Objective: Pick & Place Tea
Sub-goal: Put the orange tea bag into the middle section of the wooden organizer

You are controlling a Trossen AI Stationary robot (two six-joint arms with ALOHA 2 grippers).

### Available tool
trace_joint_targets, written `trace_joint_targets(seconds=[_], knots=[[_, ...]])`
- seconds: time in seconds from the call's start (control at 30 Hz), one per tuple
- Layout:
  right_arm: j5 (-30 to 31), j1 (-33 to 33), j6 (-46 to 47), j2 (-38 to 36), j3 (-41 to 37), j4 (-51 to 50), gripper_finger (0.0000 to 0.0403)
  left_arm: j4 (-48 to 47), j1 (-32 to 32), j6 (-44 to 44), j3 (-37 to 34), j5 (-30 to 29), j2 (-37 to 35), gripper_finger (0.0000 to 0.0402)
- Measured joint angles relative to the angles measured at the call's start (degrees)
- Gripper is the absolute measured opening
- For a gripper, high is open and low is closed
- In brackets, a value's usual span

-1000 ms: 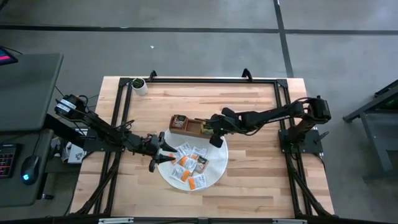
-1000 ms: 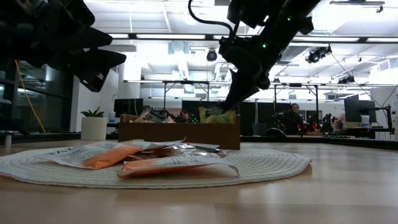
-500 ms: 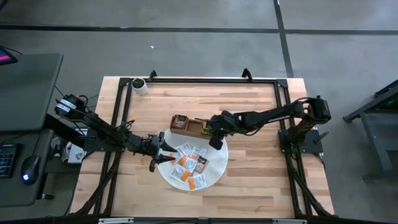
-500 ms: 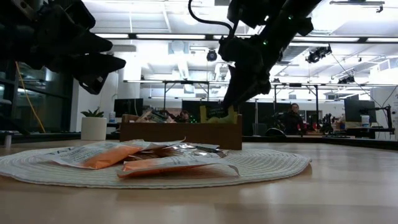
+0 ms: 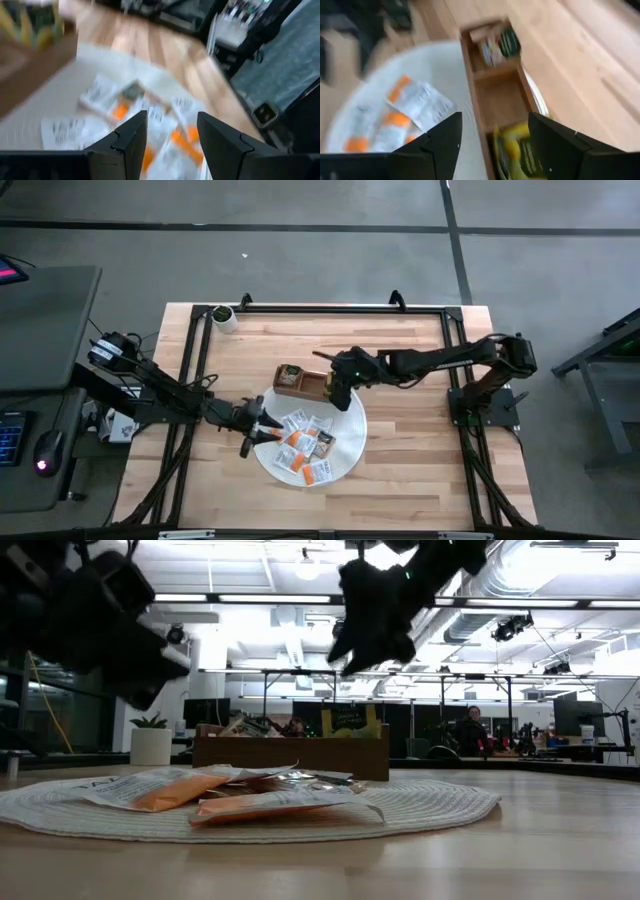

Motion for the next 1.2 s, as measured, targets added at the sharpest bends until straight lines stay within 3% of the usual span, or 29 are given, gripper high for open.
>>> trace_joint_targets(seconds=[0.27, 0.43, 0.63, 1.2], knots=[[-2.79, 3.25, 0.71, 0.95, 2.63, 8.78, 0.0224, -14.54, -0.09, -3.13, 2.39, 0.52, 0.00, 0.0153], [-0.85, 4.99, 4.70, 3.85, 2.61, 12.87, 0.0224, -24.25, -0.09, -2.57, 5.53, 0.80, 0.00, 0.0097], [-4.10, 5.42, 9.61, 9.12, 2.57, 17.06, 0.0224, -33.05, -0.07, -1.57, 7.61, 0.83, 0.00, 0.0008], [-6.91, 7.00, 16.91, 20.11, 6.39, 22.91, 0.0224, -36.09, 0.00, 0.13, 7.59, -0.64, 1.50, 0.0001]])
